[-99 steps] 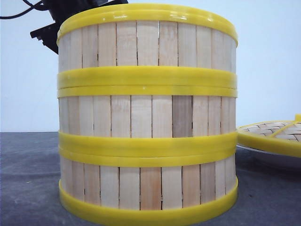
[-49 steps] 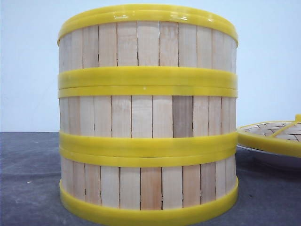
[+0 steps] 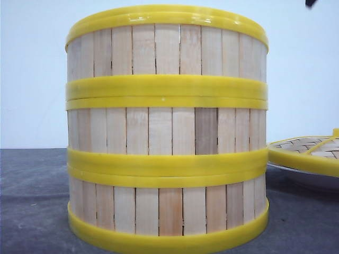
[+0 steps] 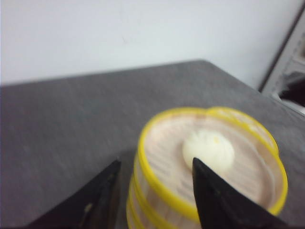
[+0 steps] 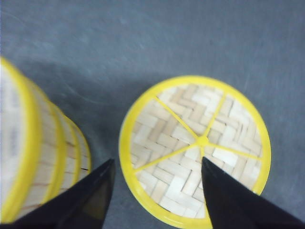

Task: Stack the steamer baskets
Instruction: 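Move the right gripper to the woven lid's yellow center hub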

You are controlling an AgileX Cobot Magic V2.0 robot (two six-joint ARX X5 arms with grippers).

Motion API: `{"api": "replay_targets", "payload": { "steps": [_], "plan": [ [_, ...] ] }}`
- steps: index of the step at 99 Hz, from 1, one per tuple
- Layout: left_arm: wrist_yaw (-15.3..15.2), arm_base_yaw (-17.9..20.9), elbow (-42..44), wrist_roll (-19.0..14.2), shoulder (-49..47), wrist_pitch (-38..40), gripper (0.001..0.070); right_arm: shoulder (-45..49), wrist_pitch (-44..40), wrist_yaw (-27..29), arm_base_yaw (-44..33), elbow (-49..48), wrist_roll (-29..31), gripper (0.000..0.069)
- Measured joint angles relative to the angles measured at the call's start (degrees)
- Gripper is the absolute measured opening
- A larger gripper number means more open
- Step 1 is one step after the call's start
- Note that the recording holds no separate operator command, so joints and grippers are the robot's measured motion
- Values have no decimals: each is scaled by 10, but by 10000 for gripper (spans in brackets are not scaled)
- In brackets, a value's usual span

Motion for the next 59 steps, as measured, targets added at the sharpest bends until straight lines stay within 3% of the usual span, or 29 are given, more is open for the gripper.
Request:
{"api": "replay_targets", "payload": {
  "steps": [35,59],
  "plan": [
    [0,0,-21,-15,-52,-15,275,126,6,-129,-146,0,-20,347],
    [0,0,-21,-15,-52,-15,275,179,29,-134,-175,0,-34,339]
  ]
}}
